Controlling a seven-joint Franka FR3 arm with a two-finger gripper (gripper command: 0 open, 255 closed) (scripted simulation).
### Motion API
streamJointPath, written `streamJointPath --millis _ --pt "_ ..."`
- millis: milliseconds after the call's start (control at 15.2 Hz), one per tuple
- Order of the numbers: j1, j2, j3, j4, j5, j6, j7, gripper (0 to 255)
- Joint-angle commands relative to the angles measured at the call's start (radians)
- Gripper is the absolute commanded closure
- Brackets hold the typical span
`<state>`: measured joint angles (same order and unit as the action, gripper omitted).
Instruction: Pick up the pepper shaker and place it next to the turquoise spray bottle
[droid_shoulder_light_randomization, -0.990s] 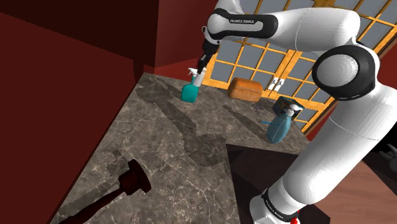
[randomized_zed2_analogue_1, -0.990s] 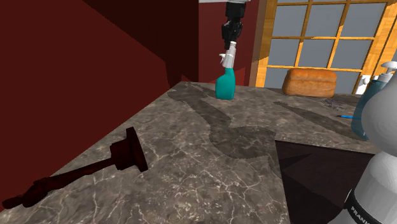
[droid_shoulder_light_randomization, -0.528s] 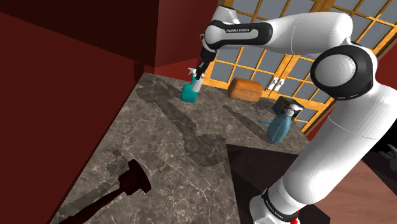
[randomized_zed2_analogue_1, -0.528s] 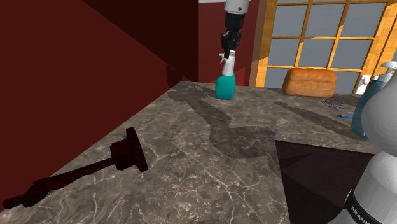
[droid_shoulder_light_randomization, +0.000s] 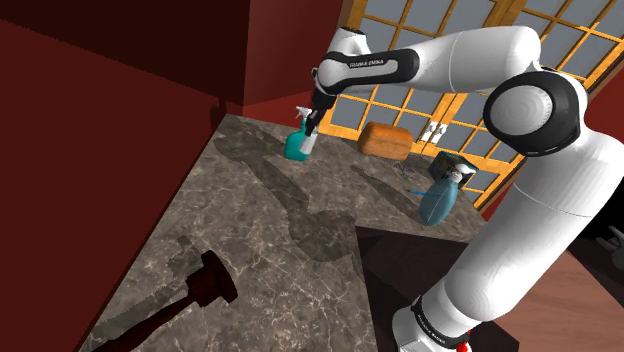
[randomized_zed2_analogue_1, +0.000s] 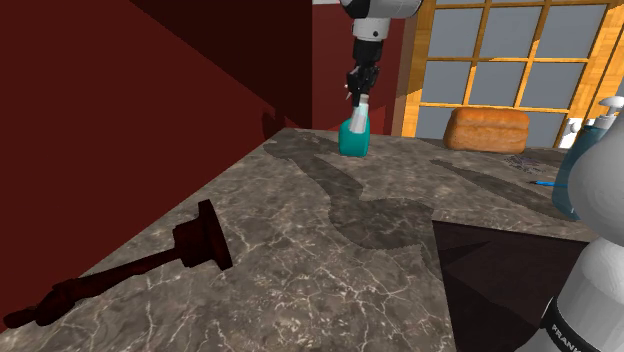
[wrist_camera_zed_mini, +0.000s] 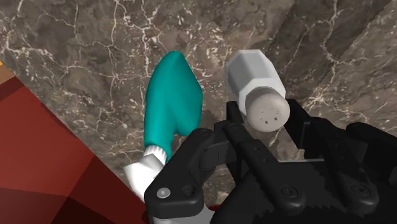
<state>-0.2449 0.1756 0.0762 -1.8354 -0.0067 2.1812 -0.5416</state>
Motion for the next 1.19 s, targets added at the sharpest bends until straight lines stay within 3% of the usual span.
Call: streamJointPath --millis 0,1122 --pt "0.001 0.008 0.000 -0.016 -0.001 0.025 0.002 255" --pt "0.003 0.105 -0.003 -0.124 -0.012 0.229 0.008 255"
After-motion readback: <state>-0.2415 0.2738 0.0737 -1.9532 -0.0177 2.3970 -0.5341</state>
